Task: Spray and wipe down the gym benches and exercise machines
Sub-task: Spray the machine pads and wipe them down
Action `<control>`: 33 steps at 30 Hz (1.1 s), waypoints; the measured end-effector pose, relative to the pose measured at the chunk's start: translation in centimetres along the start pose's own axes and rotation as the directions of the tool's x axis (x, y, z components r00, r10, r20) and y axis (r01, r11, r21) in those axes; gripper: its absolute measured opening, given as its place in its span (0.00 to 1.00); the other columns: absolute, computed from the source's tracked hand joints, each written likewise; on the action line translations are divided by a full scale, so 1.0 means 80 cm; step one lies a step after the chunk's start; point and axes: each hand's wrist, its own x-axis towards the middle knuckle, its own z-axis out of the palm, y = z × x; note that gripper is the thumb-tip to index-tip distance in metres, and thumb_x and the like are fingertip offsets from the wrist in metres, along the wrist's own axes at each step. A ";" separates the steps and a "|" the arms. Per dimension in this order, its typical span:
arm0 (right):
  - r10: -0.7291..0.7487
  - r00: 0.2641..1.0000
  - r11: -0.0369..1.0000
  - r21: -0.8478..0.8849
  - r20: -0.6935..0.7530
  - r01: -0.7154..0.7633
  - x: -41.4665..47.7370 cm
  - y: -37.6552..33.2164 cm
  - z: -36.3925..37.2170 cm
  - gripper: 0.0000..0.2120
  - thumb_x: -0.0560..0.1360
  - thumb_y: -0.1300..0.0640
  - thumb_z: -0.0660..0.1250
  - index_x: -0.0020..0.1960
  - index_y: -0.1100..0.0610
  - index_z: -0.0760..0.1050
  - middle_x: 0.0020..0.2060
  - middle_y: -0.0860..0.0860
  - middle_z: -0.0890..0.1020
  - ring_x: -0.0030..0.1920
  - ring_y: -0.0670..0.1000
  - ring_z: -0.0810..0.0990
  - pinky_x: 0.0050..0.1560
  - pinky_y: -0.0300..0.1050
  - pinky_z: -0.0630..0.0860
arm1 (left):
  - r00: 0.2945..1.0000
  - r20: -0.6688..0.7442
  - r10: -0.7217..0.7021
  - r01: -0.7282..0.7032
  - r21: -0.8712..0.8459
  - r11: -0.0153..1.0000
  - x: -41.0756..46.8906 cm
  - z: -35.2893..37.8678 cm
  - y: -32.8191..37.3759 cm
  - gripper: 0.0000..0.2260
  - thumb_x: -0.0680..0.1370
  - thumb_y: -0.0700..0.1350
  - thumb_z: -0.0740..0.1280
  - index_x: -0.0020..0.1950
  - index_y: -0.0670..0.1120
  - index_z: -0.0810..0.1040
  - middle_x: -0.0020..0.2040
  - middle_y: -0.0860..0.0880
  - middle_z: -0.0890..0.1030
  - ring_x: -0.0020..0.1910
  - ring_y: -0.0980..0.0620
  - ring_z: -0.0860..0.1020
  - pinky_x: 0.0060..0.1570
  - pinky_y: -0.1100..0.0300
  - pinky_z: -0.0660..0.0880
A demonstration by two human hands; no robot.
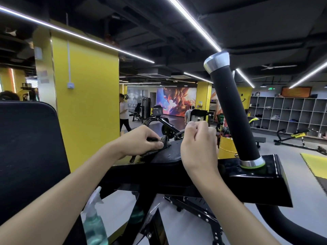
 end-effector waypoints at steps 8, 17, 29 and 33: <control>0.023 1.000 1.000 0.002 0.005 -0.023 -0.001 -0.001 -0.001 0.15 0.83 0.47 0.49 0.53 0.54 0.70 0.53 0.51 0.72 0.57 0.53 0.68 0.67 0.61 0.64 | 0.991 -0.075 -0.115 0.125 0.144 0.982 -0.011 0.001 -0.010 0.08 0.80 0.48 0.69 0.45 0.48 0.85 0.42 0.47 0.84 0.40 0.50 0.79 0.44 0.56 0.75; 0.017 1.000 1.000 -0.001 0.013 -0.017 -0.001 0.001 -0.002 0.14 0.83 0.47 0.49 0.53 0.53 0.69 0.53 0.51 0.72 0.56 0.50 0.67 0.69 0.60 0.61 | 0.982 -0.135 -0.129 0.151 0.162 0.975 -0.029 0.003 -0.009 0.07 0.80 0.49 0.69 0.47 0.49 0.84 0.39 0.56 0.84 0.41 0.54 0.80 0.43 0.61 0.74; 0.019 1.000 1.000 -0.019 0.016 -0.019 -0.001 0.001 -0.003 0.14 0.83 0.48 0.48 0.53 0.53 0.70 0.53 0.51 0.71 0.57 0.52 0.68 0.69 0.60 0.62 | 0.971 -0.146 -0.191 0.208 0.111 0.972 -0.051 -0.001 -0.008 0.08 0.81 0.48 0.68 0.50 0.47 0.85 0.40 0.49 0.84 0.33 0.56 0.74 0.31 0.70 0.66; 0.036 0.999 0.999 -0.023 0.021 -0.036 -0.002 -0.001 -0.002 0.14 0.83 0.48 0.48 0.54 0.53 0.70 0.54 0.51 0.71 0.58 0.53 0.68 0.70 0.62 0.60 | 0.978 -0.107 -0.180 0.173 -0.066 0.983 -0.065 -0.005 0.002 0.07 0.81 0.48 0.69 0.50 0.48 0.86 0.43 0.52 0.85 0.39 0.57 0.79 0.41 0.68 0.71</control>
